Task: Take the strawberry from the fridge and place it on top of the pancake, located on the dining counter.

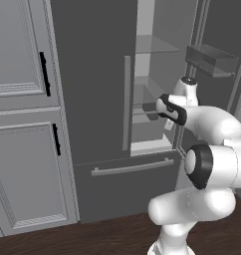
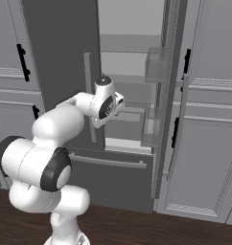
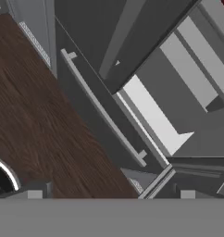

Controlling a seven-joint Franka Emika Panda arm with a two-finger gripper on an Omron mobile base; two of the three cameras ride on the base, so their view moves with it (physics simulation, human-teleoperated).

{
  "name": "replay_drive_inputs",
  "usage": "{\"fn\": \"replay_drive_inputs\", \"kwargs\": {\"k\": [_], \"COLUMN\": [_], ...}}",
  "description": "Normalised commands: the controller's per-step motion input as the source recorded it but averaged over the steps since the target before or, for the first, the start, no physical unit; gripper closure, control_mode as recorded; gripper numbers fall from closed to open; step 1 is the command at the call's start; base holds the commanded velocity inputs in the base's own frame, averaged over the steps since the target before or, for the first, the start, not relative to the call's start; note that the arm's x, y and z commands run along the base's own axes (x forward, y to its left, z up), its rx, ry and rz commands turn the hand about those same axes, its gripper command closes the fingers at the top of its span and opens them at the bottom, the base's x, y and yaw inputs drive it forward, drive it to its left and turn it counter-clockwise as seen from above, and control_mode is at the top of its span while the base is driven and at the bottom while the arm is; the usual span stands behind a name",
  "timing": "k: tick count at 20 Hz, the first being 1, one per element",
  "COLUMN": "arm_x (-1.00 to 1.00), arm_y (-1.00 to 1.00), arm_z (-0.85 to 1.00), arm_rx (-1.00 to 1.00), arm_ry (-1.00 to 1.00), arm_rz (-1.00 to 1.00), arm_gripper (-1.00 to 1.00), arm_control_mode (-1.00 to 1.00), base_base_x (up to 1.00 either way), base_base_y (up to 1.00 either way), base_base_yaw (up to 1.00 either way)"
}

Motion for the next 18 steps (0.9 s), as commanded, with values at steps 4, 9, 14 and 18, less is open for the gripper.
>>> {"fn": "replay_drive_inputs", "kwargs": {"k": [4, 9, 14, 18], "arm_x": [0.17, 0.0, 0.06, 0.29], "arm_y": [0.36, 0.32, 0.7, 0.76], "arm_z": [0.07, 0.5, 0.63, 0.21], "arm_rx": [0.39, 0.2, 0.12, 0.38], "arm_ry": [-0.45, -0.31, -0.05, 0.0], "arm_rz": [-0.58, -0.68, -0.51, -0.31], "arm_gripper": [-1.0, -1.0, -1.0, -1.0], "arm_control_mode": [-1.0, -1.0, -1.0, -1.0], "base_base_x": [0.0, 0.0, 0.0, 0.0], "base_base_y": [0.0, 0.0, 0.0, 0.0], "base_base_yaw": [0.0, 0.0, 0.0, 0.0]}}
